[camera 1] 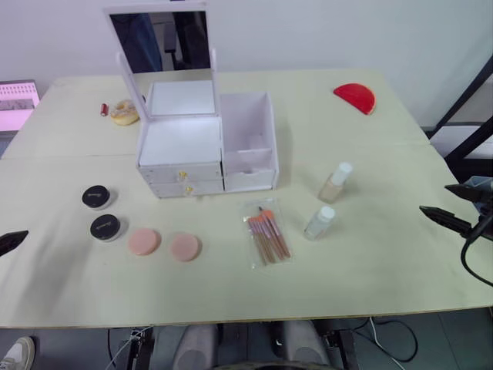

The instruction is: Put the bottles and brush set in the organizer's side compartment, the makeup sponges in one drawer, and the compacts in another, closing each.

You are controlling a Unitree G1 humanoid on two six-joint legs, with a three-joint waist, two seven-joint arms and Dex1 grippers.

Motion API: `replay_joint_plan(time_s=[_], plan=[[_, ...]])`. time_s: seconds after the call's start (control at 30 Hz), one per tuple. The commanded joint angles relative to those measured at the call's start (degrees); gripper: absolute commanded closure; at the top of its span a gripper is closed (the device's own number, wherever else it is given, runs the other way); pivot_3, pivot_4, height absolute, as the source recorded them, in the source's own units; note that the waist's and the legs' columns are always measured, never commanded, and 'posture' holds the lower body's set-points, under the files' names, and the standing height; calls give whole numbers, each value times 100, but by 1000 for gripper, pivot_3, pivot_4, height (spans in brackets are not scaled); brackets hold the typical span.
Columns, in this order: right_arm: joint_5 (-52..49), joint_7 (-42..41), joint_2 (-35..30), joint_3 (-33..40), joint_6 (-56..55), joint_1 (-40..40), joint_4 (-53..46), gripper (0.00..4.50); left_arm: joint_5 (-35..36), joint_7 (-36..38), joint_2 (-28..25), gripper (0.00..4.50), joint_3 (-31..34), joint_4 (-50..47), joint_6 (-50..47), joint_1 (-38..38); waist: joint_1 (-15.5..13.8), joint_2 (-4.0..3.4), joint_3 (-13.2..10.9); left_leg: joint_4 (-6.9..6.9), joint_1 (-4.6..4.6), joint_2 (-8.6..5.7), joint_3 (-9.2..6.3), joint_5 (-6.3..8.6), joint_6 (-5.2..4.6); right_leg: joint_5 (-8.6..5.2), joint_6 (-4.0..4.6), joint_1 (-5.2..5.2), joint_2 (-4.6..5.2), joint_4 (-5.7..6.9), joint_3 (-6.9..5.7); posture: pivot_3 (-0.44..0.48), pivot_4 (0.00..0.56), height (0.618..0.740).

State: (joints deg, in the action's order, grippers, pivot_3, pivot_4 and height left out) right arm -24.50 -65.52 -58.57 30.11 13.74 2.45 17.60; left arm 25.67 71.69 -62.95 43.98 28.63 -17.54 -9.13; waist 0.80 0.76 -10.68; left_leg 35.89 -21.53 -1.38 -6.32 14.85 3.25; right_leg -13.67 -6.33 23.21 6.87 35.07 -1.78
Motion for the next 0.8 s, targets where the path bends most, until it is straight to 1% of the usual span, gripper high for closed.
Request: replay_joint_plan(time_s=[0.03,0.6,0.7,0.77,0.8], plan=[[-60,11,-83,129,-16,65,-136,0,0,-35,-44,44,95,-21,160,29,0,0,0,0,0,0,0,0,0,0,0,0,0,0,0,0,150,739],[-66,165,-3,146,80,8,-348,0,-28,-131,-48,44,-100,156,180,346,0,1,1,1,1,0,2,0,0,1,0,0,-2,2,2,0,150,739],[-63,366,25,120,275,19,-461,0,-119,-231,33,44,-261,20,333,397,-1,0,1,1,3,0,3,0,0,2,0,-1,-2,3,4,0,150,739],[-114,503,52,74,493,75,-619,0,-92,-270,132,44,-415,-328,289,387,-5,0,1,1,3,0,3,0,0,2,1,-1,-2,3,4,0,150,739],[-123,585,77,22,584,114,-754,0,-28,-321,217,44,-507,-683,176,407,-8,1,1,1,2,1,3,0,0,2,2,-1,-2,3,5,0,150,739]])
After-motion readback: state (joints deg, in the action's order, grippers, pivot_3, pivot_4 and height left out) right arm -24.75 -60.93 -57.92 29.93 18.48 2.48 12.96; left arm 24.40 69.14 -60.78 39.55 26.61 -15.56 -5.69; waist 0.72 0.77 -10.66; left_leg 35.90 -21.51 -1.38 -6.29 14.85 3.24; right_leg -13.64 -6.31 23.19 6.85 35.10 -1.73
